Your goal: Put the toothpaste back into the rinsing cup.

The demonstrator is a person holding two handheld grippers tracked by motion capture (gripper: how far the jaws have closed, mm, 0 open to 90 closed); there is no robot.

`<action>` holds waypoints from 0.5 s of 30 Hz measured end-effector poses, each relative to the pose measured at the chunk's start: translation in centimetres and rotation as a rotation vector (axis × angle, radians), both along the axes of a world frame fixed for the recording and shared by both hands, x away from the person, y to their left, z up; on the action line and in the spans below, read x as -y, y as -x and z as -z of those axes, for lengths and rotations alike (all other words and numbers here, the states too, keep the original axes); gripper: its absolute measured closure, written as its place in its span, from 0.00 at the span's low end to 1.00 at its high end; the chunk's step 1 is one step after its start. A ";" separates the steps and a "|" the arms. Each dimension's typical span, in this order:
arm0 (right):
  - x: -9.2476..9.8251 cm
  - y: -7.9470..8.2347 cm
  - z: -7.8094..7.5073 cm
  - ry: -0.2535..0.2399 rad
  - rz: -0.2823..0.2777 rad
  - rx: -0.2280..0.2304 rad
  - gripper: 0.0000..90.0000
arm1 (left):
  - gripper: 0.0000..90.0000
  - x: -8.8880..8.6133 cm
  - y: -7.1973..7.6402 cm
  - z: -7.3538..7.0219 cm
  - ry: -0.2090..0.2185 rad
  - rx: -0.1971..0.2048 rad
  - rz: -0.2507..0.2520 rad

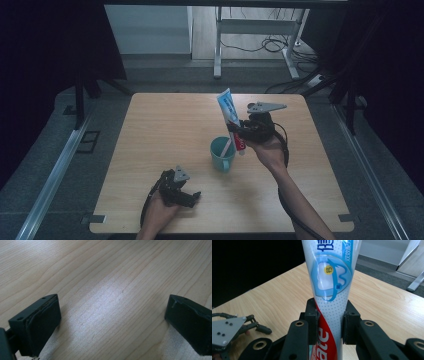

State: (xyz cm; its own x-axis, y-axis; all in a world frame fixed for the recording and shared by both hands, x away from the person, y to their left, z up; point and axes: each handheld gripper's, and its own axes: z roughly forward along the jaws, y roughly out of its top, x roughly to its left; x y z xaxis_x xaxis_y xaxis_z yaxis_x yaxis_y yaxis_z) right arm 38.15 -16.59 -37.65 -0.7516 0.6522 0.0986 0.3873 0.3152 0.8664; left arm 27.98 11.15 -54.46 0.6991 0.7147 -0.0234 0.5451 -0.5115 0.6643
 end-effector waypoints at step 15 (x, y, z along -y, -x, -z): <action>-2.1 -0.5 0.0 -0.004 -0.007 0.021 0.79 | 0.01 0.0 0.0 0.0 -0.005 -0.001 0.004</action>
State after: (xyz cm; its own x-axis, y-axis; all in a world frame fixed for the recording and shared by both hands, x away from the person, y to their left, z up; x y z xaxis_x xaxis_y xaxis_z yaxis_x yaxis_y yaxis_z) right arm 38.66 -14.46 -37.62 -0.7578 0.6469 0.0857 0.3669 0.3138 0.8758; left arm 28.00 11.18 -54.44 0.7018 0.7121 -0.0201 0.5435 -0.5170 0.6613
